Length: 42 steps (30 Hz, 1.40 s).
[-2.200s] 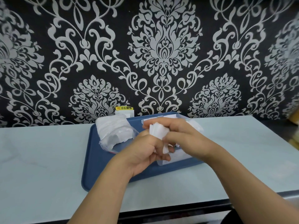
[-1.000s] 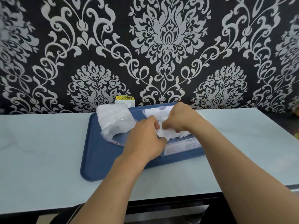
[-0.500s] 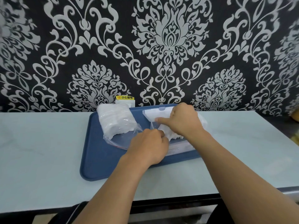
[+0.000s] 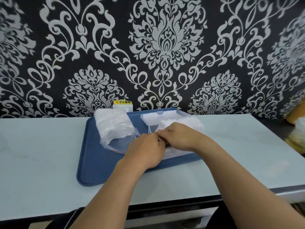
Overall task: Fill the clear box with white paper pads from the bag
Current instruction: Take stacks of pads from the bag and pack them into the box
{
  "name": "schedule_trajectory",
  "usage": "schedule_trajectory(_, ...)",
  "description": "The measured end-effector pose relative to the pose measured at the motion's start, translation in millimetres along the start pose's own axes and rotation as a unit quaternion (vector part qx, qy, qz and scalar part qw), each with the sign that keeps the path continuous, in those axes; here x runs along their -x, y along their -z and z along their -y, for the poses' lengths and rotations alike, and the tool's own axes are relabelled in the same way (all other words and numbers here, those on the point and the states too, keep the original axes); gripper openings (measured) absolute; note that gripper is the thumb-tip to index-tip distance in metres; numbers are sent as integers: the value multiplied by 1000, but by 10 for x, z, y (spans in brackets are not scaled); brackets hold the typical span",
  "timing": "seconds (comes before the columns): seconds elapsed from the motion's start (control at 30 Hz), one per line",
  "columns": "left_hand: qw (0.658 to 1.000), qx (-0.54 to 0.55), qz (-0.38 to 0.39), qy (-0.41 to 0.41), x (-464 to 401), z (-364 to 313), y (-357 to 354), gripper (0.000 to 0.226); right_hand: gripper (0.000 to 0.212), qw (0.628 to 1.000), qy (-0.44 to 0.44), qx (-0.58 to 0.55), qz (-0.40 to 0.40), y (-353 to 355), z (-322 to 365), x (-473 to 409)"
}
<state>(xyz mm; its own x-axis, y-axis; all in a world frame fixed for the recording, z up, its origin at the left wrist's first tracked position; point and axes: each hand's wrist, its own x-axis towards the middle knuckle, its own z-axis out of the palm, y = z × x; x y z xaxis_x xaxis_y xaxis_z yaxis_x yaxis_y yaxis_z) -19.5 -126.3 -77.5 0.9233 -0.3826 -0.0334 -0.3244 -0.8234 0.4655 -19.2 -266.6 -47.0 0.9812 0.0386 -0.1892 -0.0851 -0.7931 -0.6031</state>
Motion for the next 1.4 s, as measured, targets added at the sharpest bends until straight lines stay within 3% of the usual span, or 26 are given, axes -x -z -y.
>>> schedule_trajectory(0.1, 1000, 15, 6, -3, 11, -3, 19, 34, 46, 1000, -7, -14, -2, 0, 1, -15)
schedule_trajectory(0.23, 998, 29, -31, -35, 110, -35, 140, 29, 35, 992, -9, -107, -63, 108, 114, 92)
schedule_trajectory(0.3, 993, 71, -83, -49, 204, -30, 274, 28, 31, 989, 34, -86, -119, 133, 197, 153)
schedule_trajectory(0.4, 960, 156, -224, -55, 349, 119, 548, 23, 25, 969, 141, -71, -190, 87, 406, 286)
schedule_trajectory(0.5, 939, 130, -317, -21, 461, 485, 789, 42, 19, 963, 238, -81, -100, -163, 659, 394)
schedule_trajectory(0.57, 956, 97, -274, 37, 492, 746, 825, 68, 21, 965, 261, 4, -36, -431, 755, 347)
schedule_trajectory(0.63, 974, 64, -199, 92, 505, 929, 771, 79, 20, 967, 238, 94, 2, -680, 812, 206)
schedule_trajectory(0.7, 980, 55, -155, 116, 456, 952, 652, 64, 16, 971, 192, 140, 32, -750, 775, 84)
schedule_trajectory(0.77, 977, 45, -160, 134, 436, 923, 605, 47, 13, 973, 176, 143, 42, -780, 777, -7)
schedule_trajectory(0.83, 974, 32, -174, 142, 414, 857, 591, 36, 32, 973, 179, 144, 18, -798, 772, -60)
schedule_trajectory(0.9, 972, 41, -183, 140, 406, 832, 590, 36, 57, 981, 153, 117, 13, -825, 783, -84)
schedule_trajectory(1.07, 967, 74, -202, 135, 457, 782, 641, 39, 59, 972, 171, 144, -70, -807, 805, -166)
schedule_trajectory(1.17, 962, 75, -223, 138, 495, 769, 678, 35, 49, 968, 192, 115, -110, -811, 846, -200)
schedule_trajectory(1.3, 958, 90, -234, 138, 502, 848, 679, 27, 19, 964, 232, 41, -127, -853, 876, -161)
schedule_trajectory(1.4, 955, 109, -241, 136, 498, 903, 674, 27, 13, 963, 228, 57, -131, -843, 875, -136)
